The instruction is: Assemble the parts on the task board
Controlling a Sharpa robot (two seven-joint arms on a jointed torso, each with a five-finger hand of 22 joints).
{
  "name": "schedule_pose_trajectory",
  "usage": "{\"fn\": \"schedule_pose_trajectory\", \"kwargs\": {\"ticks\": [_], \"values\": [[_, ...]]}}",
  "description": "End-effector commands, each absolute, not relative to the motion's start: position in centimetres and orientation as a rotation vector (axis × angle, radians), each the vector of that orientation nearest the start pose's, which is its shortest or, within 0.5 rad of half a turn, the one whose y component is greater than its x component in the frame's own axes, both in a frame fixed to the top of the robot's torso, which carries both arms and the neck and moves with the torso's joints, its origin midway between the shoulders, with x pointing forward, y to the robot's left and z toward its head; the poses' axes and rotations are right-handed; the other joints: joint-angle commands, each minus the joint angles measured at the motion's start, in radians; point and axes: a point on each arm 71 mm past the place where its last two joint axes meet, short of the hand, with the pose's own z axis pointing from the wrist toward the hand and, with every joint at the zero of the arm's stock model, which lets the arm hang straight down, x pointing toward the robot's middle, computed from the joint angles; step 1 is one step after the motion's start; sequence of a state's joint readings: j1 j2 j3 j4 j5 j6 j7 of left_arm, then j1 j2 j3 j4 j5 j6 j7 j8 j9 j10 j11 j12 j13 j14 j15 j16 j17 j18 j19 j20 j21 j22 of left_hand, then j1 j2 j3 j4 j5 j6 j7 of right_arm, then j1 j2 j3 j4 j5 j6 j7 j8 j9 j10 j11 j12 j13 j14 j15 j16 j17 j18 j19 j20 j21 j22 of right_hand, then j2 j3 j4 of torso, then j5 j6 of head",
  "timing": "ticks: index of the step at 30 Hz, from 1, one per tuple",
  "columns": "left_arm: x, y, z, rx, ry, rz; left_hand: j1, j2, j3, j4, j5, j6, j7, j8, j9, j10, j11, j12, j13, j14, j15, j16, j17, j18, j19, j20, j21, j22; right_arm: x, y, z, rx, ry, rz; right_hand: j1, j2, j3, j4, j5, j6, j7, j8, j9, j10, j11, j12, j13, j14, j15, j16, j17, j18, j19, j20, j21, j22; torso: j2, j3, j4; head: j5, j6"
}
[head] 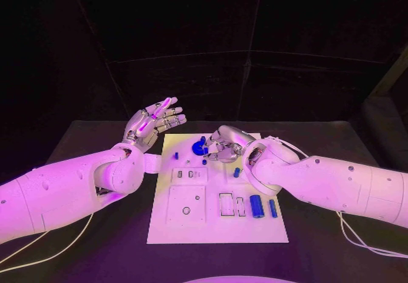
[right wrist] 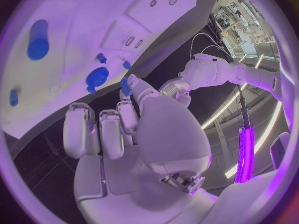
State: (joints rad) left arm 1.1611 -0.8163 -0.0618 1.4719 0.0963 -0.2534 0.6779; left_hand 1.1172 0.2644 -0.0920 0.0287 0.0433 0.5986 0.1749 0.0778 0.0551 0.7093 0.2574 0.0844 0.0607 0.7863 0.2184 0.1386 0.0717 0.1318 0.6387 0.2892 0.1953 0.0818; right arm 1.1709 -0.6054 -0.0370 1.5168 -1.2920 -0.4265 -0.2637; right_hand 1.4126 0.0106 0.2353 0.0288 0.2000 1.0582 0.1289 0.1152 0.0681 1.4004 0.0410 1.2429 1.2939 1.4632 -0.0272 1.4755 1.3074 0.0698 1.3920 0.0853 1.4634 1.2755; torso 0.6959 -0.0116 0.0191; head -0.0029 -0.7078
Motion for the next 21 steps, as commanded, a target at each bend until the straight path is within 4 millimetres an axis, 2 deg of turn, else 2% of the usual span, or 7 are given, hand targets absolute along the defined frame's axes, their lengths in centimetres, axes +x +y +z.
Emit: {"fn": "schedule_pose_trajectory", "kwargs": {"ticks": [1, 4, 7, 10, 12, 16, 21], "values": [[48.8, 21.5, -18.6, -1.073, 1.113, -1.742, 0.007, -0.005, 0.001, -0.006, 0.004, 0.003, 0.123, -0.004, 0.000, 0.005, -0.002, -0.005, 0.000, 0.008, 0.001, 0.003, 0.000, 0.010, 0.006, 0.000, 0.001, -0.001, 47.2, -8.4, -19.8, -0.008, 1.721, 0.756, -0.010, -0.006, 0.018, 0.011, 0.008, 0.007, -0.004, 0.003, 0.001, -0.004, -0.003, -0.004, -0.001, 0.070, -0.005, -0.007, 0.085, -0.006, -0.003, -0.006, 0.001, -0.002, -0.005, -0.0046, 0.0026, 0.004, -0.005], [48.8, 21.4, -18.6, -1.074, 1.113, -1.742, 0.007, -0.005, 0.001, -0.006, 0.004, 0.003, 0.123, -0.004, 0.000, 0.005, -0.002, -0.005, 0.000, 0.008, 0.001, 0.003, 0.000, 0.010, 0.006, 0.000, 0.001, -0.001, 46.9, -7.3, -20.3, -0.038, 1.734, 0.758, -0.010, -0.007, 0.020, 0.010, 0.009, 0.006, -0.004, 0.002, 0.001, -0.005, -0.003, -0.005, -0.001, 0.070, -0.006, -0.007, 0.084, -0.006, -0.004, -0.006, 0.001, -0.003, -0.005, -0.0062, 0.0017, 0.012, -0.008], [48.8, 21.2, -18.6, -1.074, 1.113, -1.745, 0.007, -0.005, 0.001, -0.006, 0.004, 0.003, 0.123, -0.004, 0.000, 0.005, -0.002, -0.005, 0.000, 0.008, 0.001, 0.002, 0.000, 0.010, 0.005, 0.000, 0.001, -0.001, 46.5, -6.5, -21.1, -0.055, 1.756, 0.758, -0.010, -0.008, 0.021, 0.010, 0.010, 0.006, -0.004, 0.002, 0.001, -0.005, -0.003, -0.005, -0.002, 0.070, -0.006, -0.008, 0.083, -0.006, -0.004, -0.006, 0.001, -0.003, -0.004, -0.0045, 0.0041, 0.013, -0.010], [48.7, 21.0, -18.5, -1.071, 1.113, -1.754, 0.008, -0.005, 0.002, -0.007, 0.004, 0.002, 0.123, -0.004, 0.000, 0.005, -0.002, -0.005, 0.000, 0.008, 0.001, 0.002, -0.001, 0.010, 0.005, 0.000, 0.000, -0.002, 46.3, -5.9, -21.7, -0.073, 1.769, 0.752, -0.010, -0.009, 0.022, 0.008, 0.011, 0.005, -0.004, 0.001, 0.001, -0.005, -0.003, -0.006, -0.002, 0.070, -0.006, -0.008, 0.083, -0.006, -0.004, -0.006, 0.001, -0.003, -0.004, -0.0036, 0.0017, 0.016, -0.011], [48.7, 20.9, -18.5, -1.071, 1.112, -1.757, 0.008, -0.005, 0.002, -0.007, 0.004, 0.002, 0.123, -0.004, 0.000, 0.004, -0.002, -0.005, 0.000, 0.008, 0.001, 0.002, -0.001, 0.010, 0.005, 0.000, 0.000, -0.002, 46.3, -5.7, -21.9, -0.081, 1.774, 0.747, -0.013, -0.012, 0.024, 0.008, 0.013, 0.003, -0.003, -0.001, 0.000, -0.006, -0.003, -0.007, -0.003, 0.069, -0.005, -0.009, 0.082, -0.006, -0.003, -0.006, 0.001, -0.003, -0.004, -0.0044, 0.0024, 0.016, -0.014], [48.6, 20.8, -18.5, -1.070, 1.113, -1.762, 0.008, -0.005, 0.002, -0.007, 0.004, 0.002, 0.123, -0.004, 0.000, 0.004, -0.002, -0.005, 0.000, 0.008, 0.001, 0.002, -0.001, 0.010, 0.005, 0.000, 0.000, -0.002, 46.2, -5.2, -22.4, -0.095, 1.783, 0.740, -0.016, -0.014, 0.025, 0.008, 0.014, 0.002, -0.002, -0.002, 0.000, -0.006, -0.002, -0.008, -0.003, 0.069, -0.005, -0.009, 0.081, -0.006, -0.004, -0.006, 0.001, -0.003, -0.003, -0.0031, 0.0044, 0.017, -0.016], [48.6, 20.7, -18.5, -1.070, 1.114, -1.763, 0.008, -0.005, 0.002, -0.007, 0.004, 0.002, 0.123, -0.004, 0.000, 0.004, -0.002, -0.005, 0.000, 0.008, 0.001, 0.002, -0.001, 0.010, 0.005, 0.000, 0.000, -0.002, 46.0, -4.9, -22.8, -0.109, 1.796, 0.734, -0.018, -0.016, 0.025, 0.008, 0.015, 0.001, -0.001, -0.003, 0.000, -0.005, -0.002, -0.007, -0.002, 0.070, -0.005, -0.009, 0.082, -0.006, -0.004, -0.006, 0.000, -0.003, -0.004, -0.0014, 0.0029, 0.023, -0.021]]}}
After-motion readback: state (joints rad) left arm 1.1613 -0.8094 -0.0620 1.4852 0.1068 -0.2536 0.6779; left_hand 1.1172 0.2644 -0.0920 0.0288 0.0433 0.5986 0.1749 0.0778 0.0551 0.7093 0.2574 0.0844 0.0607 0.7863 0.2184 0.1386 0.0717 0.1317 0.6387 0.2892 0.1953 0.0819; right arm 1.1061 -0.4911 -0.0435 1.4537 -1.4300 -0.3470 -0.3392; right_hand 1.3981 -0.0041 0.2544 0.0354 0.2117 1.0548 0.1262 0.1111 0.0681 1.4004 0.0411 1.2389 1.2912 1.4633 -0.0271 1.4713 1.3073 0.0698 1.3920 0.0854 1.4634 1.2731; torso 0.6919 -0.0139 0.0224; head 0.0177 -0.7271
